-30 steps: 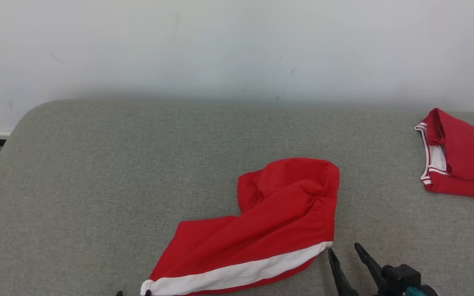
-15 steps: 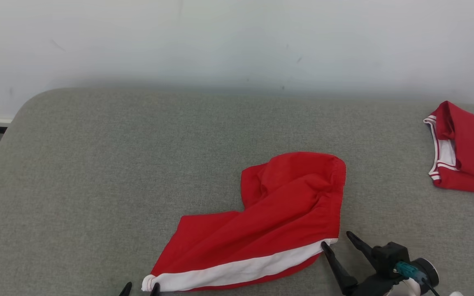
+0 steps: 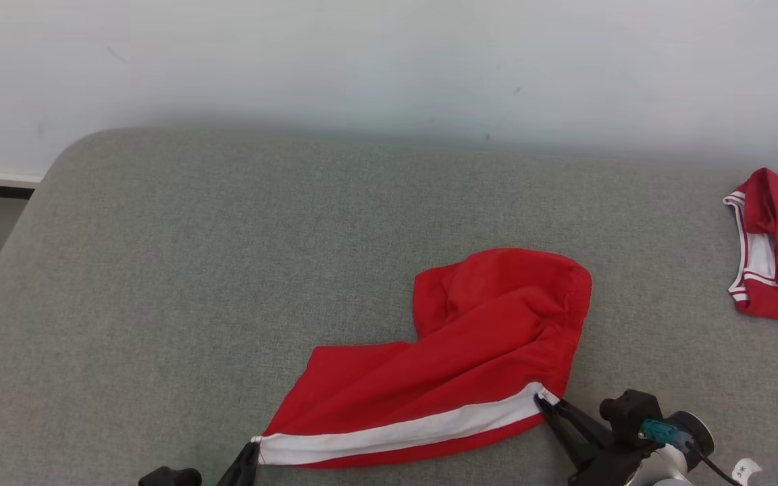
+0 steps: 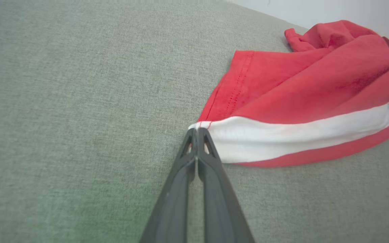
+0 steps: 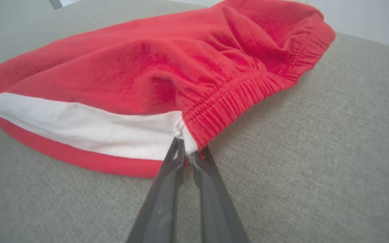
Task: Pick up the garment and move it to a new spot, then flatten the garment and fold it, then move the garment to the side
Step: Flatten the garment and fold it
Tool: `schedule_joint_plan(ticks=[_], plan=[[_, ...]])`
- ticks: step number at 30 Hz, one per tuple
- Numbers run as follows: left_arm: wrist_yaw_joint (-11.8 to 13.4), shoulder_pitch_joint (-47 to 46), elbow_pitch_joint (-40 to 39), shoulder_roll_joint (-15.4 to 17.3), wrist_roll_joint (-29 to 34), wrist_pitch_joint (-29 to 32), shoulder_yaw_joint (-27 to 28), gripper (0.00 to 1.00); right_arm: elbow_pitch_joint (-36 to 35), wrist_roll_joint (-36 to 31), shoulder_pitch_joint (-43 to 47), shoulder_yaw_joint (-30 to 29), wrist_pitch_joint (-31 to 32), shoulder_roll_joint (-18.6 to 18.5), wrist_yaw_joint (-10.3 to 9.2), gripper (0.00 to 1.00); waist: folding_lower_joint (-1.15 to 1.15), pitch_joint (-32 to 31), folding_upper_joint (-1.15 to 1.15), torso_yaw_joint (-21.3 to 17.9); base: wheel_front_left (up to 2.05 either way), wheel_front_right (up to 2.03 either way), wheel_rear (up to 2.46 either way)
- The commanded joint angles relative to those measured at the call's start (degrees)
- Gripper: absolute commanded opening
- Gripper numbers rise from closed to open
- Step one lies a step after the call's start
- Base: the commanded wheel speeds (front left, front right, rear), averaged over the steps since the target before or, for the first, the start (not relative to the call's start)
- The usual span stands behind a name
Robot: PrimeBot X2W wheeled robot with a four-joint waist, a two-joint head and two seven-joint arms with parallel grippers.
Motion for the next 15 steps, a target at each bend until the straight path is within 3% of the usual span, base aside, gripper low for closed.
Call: schedule_joint_plan(ticks=[1,15], plan=[[0.08,0.38,-0.49,0.42,-0.42,-0.13,0.31,0.0,-1.14,0.46,0.21,0.61,-0.39,-1.12,-0.13,0.0,-0.01,-0.62,-0.01,-0.27,0.0,0.0,0.0],[0.08,4.2,-10.24,2.72,2.47,-0.13,6.16,0.0,-15.55,2.7,5.44,0.92,-0.51,-7.34,-0.13,0.0,-0.01,-2.15,-0.01,-2.38,0.0,0.0,0.0]])
